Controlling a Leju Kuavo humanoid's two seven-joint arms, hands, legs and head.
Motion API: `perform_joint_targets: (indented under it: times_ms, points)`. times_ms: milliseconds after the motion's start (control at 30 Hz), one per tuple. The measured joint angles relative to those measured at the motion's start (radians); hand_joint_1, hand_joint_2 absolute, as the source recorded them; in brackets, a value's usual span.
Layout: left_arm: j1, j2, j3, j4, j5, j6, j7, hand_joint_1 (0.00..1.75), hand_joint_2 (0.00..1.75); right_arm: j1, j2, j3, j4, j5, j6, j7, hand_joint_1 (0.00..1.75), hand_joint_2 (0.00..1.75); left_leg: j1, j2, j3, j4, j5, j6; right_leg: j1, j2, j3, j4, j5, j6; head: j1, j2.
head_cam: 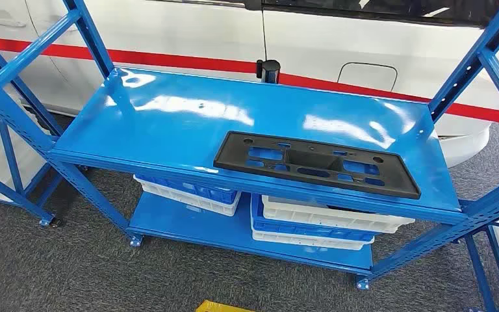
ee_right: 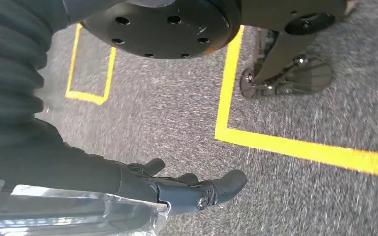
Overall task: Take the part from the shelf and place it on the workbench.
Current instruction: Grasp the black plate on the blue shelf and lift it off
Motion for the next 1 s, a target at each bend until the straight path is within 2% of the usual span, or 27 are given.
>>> perform_joint_targets:
  times_ms: [100,333,433,567,633,767,867,1000]
  points:
    - [-0.008,0.005,-0.015,0.007,0.006,0.017,-0.009,0.0,1.75,0.0,0.01,-0.034,0.001,-0.001,-0.032,-0.049,0.0,1.75,0.0,0.0,0.0,0.0,0.0,0.0,0.0,0.0,0.0,0.0,0.0,0.0,0.0,0.0]
    - [-0.021,0.014,-0.043,0.026,0.031,0.03,-0.035,0.0,1.75,0.001,0.054,-0.102,-0.039,-0.015,-0.122,-0.276,0.0,1.75,0.001,0.0,0.0,0.0,0.0,0.0,0.001,0.0,0.0,0.0,0.0,-0.001,0.0,0.0]
    - [-0.022,0.015,-0.045,0.032,0.046,0.01,-0.047,0.0,1.75,0.002,0.049,-0.117,-0.092,-0.032,-0.131,-0.361,0.0,1.75,0.0,0.0,0.0,0.0,0.0,0.0,0.001,0.0,0.0,0.0,0.0,-0.001,0.0,0.0]
    - [-0.022,0.015,-0.049,0.039,0.067,-0.027,-0.063,0.0,0.0,0.001,0.011,-0.14,-0.168,-0.067,-0.107,-0.467,0.0,1.75,-0.001,0.0,0.0,0.0,0.0,0.0,-0.001,0.0,0.001,0.0,0.0,0.0,0.0,0.0]
    - [-0.022,0.014,-0.05,0.041,0.081,-0.052,-0.072,0.0,0.0,0.001,-0.009,-0.149,-0.205,-0.083,-0.087,-0.519,0.0,1.75,-0.002,0.0,0.0,0.0,0.0,0.0,-0.002,0.0,0.001,0.0,0.0,0.0,0.0,0.0]
    - [-0.022,0.01,-0.049,0.043,0.119,-0.106,-0.092,0.0,1.75,-0.003,-0.029,-0.149,-0.248,-0.095,-0.062,-0.628,0.0,1.75,-0.002,0.0,0.0,0.0,0.0,0.0,-0.002,0.0,0.001,0.0,0.0,0.0,0.0,0.0]
    - [-0.022,0.002,-0.046,0.047,0.143,-0.138,-0.105,0.0,1.75,0.0,-0.037,-0.117,-0.299,-0.107,-0.062,-0.703,0.0,1.75,-0.002,0.0,0.001,0.0,0.0,0.0,-0.002,0.0,0.001,0.0,0.0,0.0,0.0,0.0]
    - [-0.021,-0.005,-0.041,0.051,0.158,-0.161,-0.114,0.0,1.75,0.015,-0.053,-0.043,-0.378,-0.148,-0.087,-0.752,0.0,1.75,-0.001,0.0,0.001,0.0,0.0,0.0,-0.001,0.0,0.001,0.0,0.0,0.0,0.0,0.0]
